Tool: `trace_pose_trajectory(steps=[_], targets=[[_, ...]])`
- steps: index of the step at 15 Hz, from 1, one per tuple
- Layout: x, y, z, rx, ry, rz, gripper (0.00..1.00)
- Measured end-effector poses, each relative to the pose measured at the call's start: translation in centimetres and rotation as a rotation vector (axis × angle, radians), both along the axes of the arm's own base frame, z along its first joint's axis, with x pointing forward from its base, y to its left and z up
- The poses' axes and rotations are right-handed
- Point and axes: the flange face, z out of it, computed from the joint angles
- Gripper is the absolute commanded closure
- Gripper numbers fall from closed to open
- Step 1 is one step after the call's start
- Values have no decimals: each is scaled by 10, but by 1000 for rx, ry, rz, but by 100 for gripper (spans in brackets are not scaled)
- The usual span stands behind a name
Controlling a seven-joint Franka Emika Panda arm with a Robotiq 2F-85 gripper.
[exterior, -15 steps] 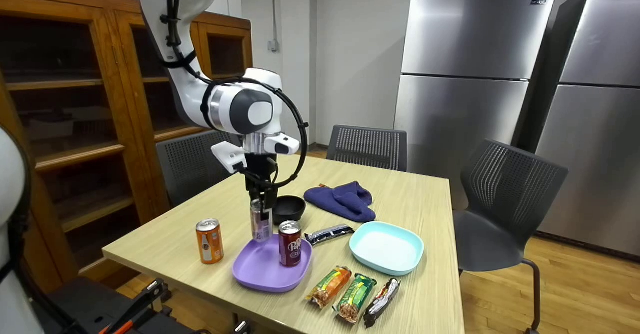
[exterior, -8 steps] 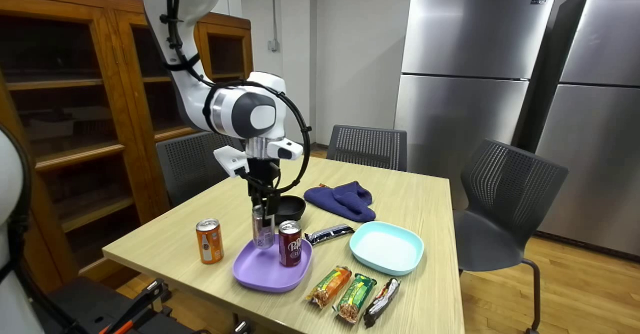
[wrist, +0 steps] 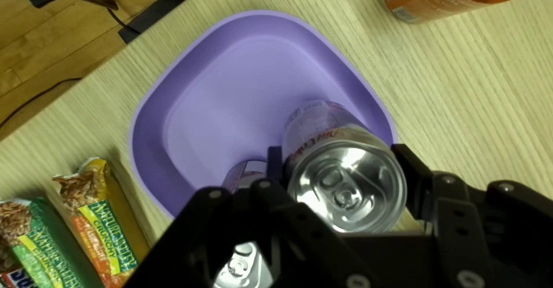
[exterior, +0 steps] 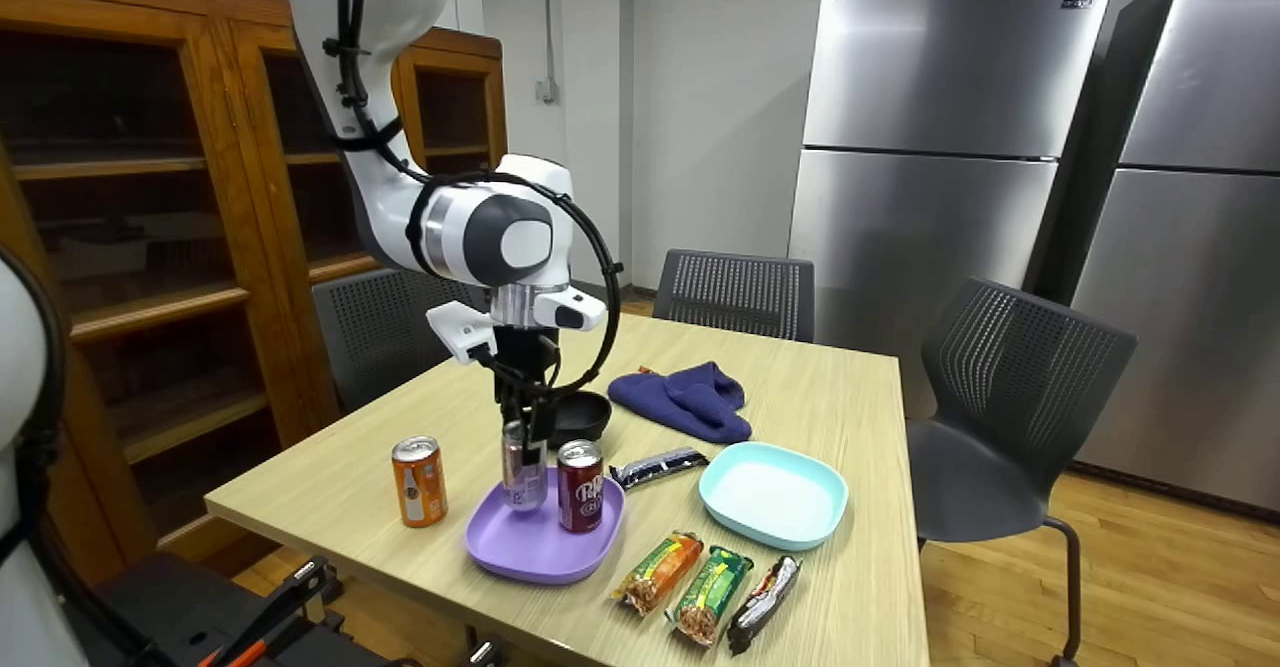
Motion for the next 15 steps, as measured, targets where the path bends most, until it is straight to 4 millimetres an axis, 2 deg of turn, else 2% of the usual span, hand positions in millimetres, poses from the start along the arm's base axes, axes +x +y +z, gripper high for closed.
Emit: trace_pose_trajectory(steps=[9,10,13,15], targets=[[0,-3,-9,-4,15,-4,62],[1,-3,-9,-4,15,-5,16],[1,-5,-10,-6,16,-8,0],[3,-5,-9,-6,13,-8,0]])
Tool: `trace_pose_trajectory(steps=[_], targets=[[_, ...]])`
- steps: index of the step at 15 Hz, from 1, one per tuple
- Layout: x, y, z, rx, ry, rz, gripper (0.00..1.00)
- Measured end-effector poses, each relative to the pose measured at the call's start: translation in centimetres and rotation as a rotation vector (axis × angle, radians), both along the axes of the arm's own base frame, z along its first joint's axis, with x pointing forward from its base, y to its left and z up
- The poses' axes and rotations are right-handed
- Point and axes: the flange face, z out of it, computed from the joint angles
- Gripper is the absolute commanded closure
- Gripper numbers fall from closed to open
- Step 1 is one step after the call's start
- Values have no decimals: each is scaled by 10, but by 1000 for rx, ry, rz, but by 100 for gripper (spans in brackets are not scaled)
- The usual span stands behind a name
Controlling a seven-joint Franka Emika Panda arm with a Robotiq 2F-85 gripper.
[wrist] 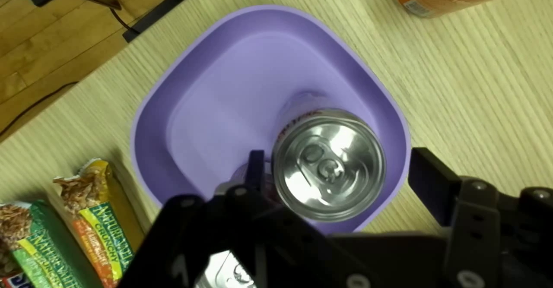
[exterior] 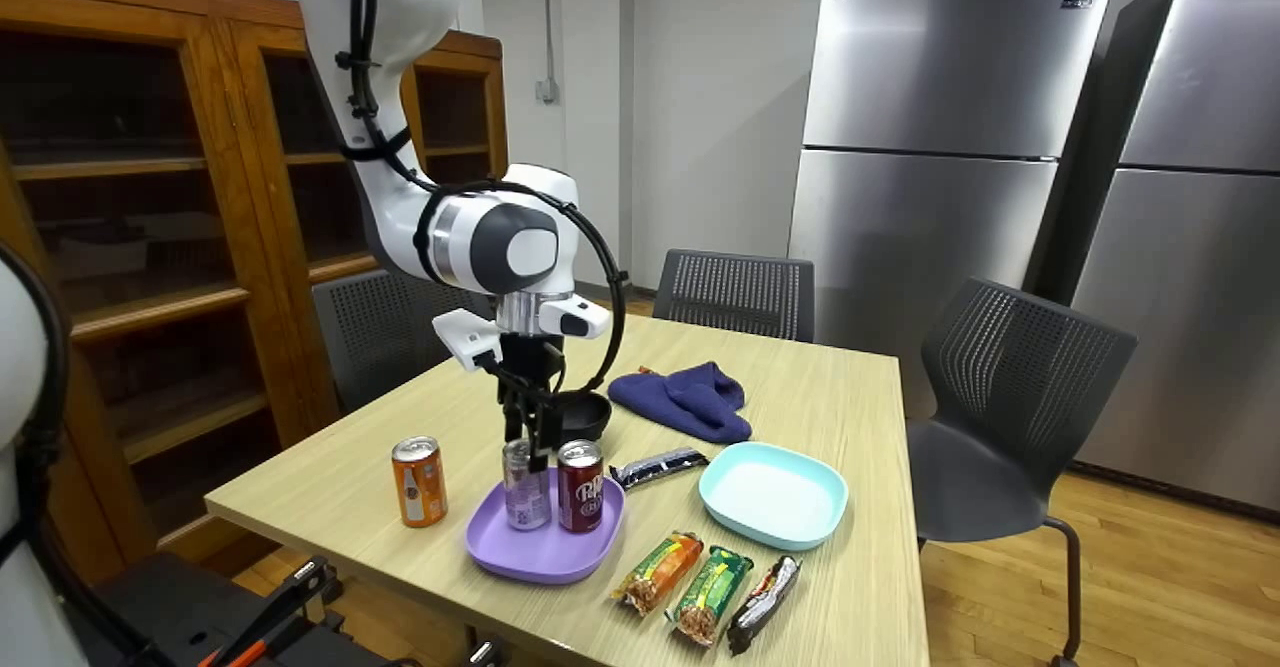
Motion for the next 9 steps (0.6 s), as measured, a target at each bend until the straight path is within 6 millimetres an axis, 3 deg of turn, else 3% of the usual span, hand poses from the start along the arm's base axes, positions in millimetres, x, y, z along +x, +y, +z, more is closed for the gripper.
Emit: trace_pose_trajectory(steps=[4,9], targets=[[2,0,5,1,-11,0,0],[-1,12,26,9,-43,15,0]])
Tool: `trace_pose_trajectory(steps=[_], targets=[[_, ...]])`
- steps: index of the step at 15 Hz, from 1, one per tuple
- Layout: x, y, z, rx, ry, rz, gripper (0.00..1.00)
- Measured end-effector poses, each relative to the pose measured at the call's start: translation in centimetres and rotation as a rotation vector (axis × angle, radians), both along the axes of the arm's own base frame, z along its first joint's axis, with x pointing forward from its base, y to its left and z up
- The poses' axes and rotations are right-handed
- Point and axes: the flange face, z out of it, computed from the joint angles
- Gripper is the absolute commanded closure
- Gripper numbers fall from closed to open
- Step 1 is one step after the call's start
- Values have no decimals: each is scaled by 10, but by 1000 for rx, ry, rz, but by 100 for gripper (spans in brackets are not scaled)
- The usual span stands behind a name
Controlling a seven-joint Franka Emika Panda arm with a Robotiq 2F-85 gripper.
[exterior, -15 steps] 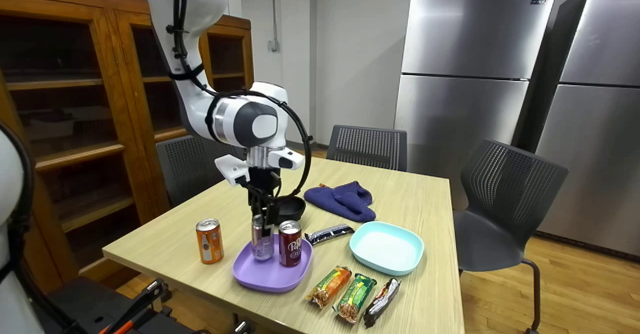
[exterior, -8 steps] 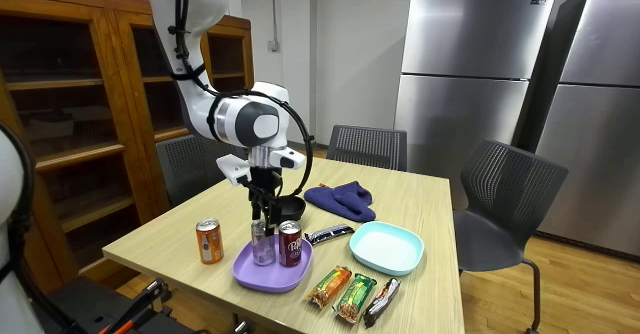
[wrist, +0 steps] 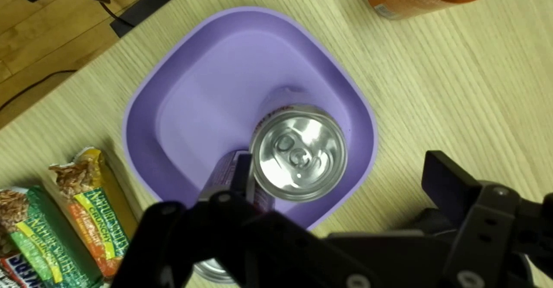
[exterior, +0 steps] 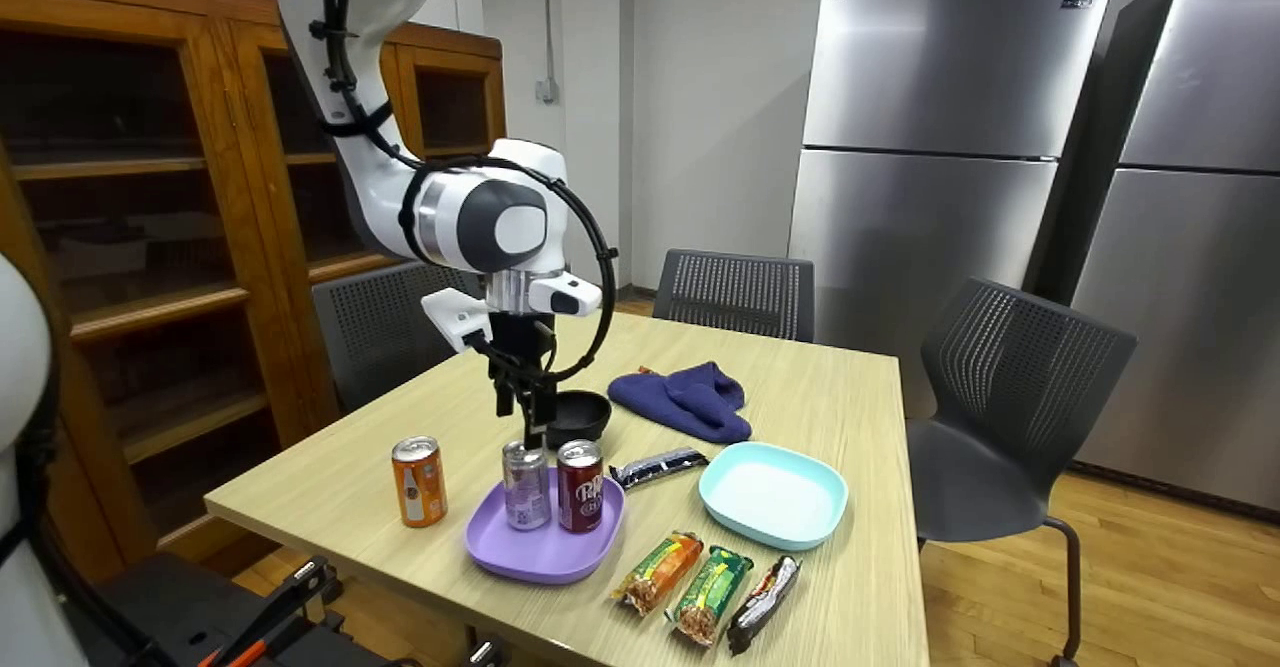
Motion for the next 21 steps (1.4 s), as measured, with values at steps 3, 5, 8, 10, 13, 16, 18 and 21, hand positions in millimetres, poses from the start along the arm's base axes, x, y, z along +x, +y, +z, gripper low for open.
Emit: trace_pose_trajectory(steps=[3,5,8,10,13,16,18,21], targets=[[-14,24,14,8,-11,29,0],[-25,44,20,13,-14,51,0],[-43,74,27,16,-13,86,0],[-54,91,29,15,-11,102,0],[-66,109,30,13,-5,112,0],[-72,119,28,6,1,107,0],[-74,122,28,-1,1,99,0],[-74,122,27,-2,4,96,0]])
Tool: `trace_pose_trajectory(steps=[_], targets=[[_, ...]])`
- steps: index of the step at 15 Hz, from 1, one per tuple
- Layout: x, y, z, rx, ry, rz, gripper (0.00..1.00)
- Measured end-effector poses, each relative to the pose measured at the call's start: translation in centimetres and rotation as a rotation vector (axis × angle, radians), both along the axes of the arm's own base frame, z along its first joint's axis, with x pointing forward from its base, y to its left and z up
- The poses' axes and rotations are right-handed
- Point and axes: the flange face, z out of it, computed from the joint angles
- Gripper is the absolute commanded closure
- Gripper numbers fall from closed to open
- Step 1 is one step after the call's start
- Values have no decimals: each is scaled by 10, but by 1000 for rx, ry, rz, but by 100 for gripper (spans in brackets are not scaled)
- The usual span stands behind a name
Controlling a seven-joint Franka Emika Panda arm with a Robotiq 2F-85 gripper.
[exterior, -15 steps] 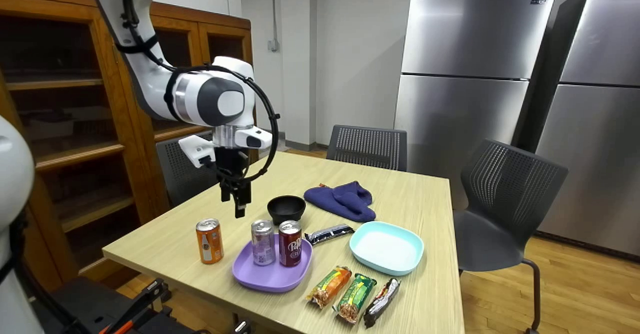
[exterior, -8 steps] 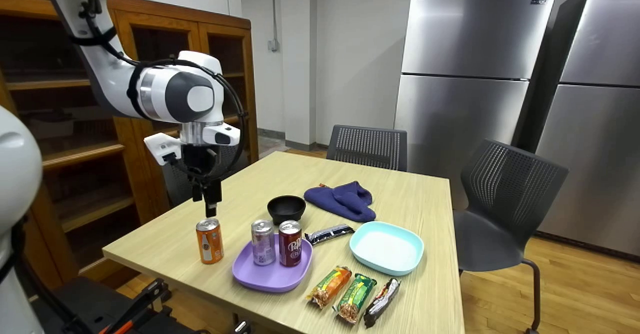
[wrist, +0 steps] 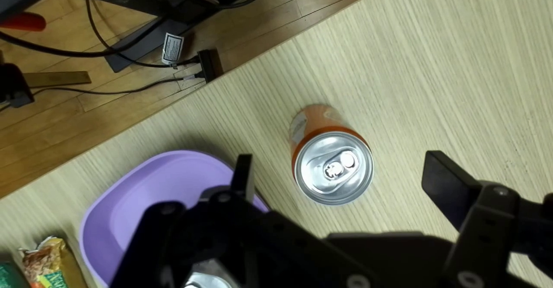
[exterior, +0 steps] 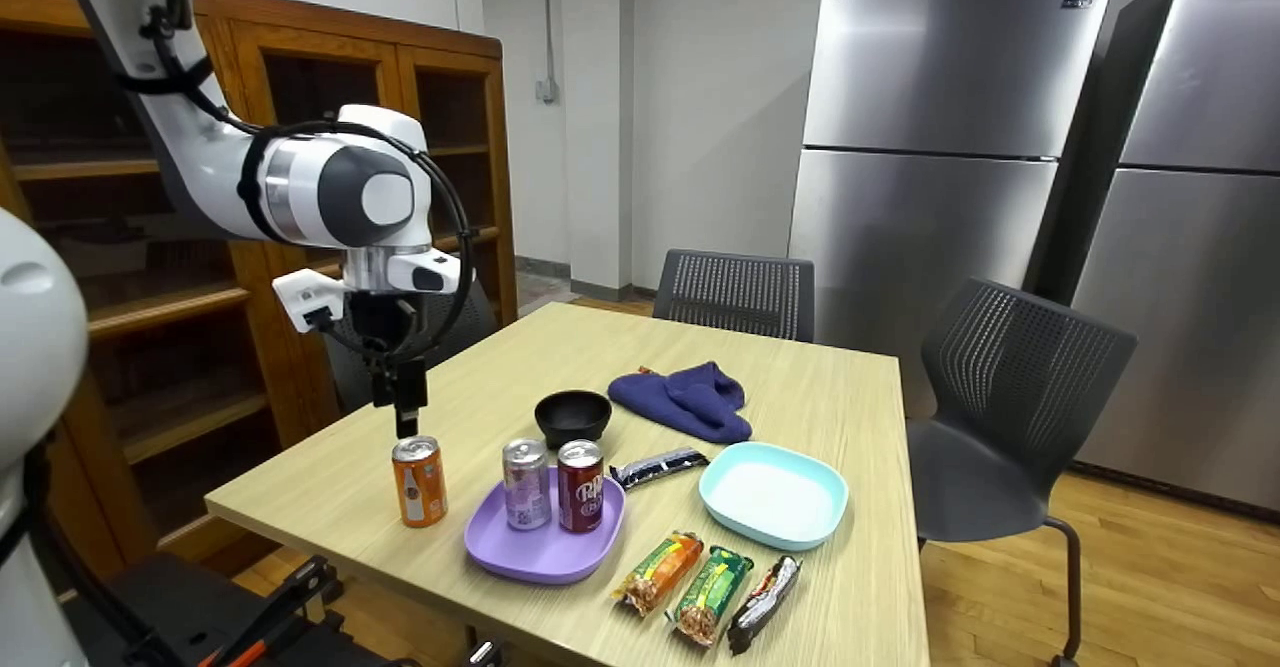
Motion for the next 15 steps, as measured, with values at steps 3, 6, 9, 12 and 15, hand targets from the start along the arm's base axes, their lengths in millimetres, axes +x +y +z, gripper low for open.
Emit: trace_pose_trajectory(steps=[3,6,9,12,15], targets=[[0,0,-2,-1,4,0,0],[-1,0,-6,-3,10,2,0],[1,-1,-14,-20,14,30,0],[6,-1,-25,-37,14,43,0],[16,0,-36,-35,11,40,0]])
